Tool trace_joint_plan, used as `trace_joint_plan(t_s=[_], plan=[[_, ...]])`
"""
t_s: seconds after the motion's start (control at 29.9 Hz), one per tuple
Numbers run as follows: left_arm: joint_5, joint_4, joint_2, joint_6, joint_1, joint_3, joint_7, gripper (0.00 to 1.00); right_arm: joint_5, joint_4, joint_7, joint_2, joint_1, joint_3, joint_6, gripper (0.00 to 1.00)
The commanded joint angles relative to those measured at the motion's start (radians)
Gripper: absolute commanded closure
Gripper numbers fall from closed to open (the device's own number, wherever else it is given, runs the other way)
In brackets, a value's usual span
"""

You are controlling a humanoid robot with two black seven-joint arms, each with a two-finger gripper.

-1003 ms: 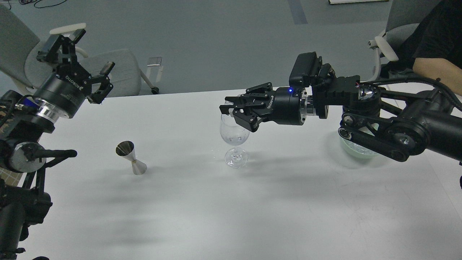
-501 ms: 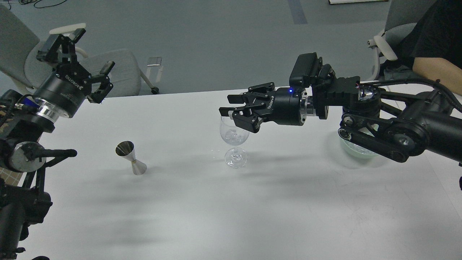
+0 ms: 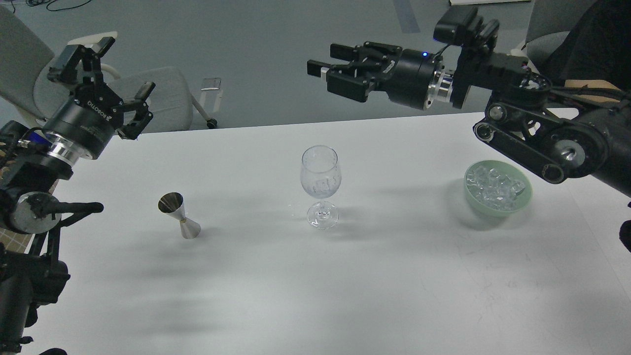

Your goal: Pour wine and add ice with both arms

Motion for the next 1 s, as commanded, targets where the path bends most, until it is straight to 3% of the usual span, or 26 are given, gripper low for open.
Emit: trace_joint_plan(t_s=[0.0,0.17,0.3,0.5,0.64,0.8,0.97], plan=[[-0.003,0.001,-0.001,0.024,-0.003,0.000,-0.007,0.02,0.070,-0.126,0.000,0.035,0.046,0.025,-0.001,0.00],[-0.006,0.013,-0.016,0.157,-0.029,0.008,-0.003,0.02,0.227,-0.306,-0.001,0.105,0.095,0.057,-0.004,0.00],[-0.008,0.099,-0.044,0.165,-0.083,0.026,-0.004,0.02,0.407,-0.505,-0.018,0.210,0.132,0.057,-0.003,0.01],[-0.008,0.167,-0.052,0.165,-0.134,0.026,-0.016,0.02,0.604,-0.648,-0.018,0.315,0.118,0.060,-0.003,0.02],[-0.006,0.202,-0.052,0.154,-0.137,0.026,-0.020,0.02,0.828,-0.650,-0.015,0.327,0.074,0.060,0.014,0.04],[-0.006,0.277,-0.044,0.000,-0.152,0.026,-0.044,0.02,1.089,-0.645,-0.001,0.355,0.009,0.069,0.109,0.03],[-0.006,0.300,-0.041,0.000,-0.146,0.026,-0.085,0.02,1.169,-0.638,0.005,0.355,-0.041,0.204,0.201,0.00]])
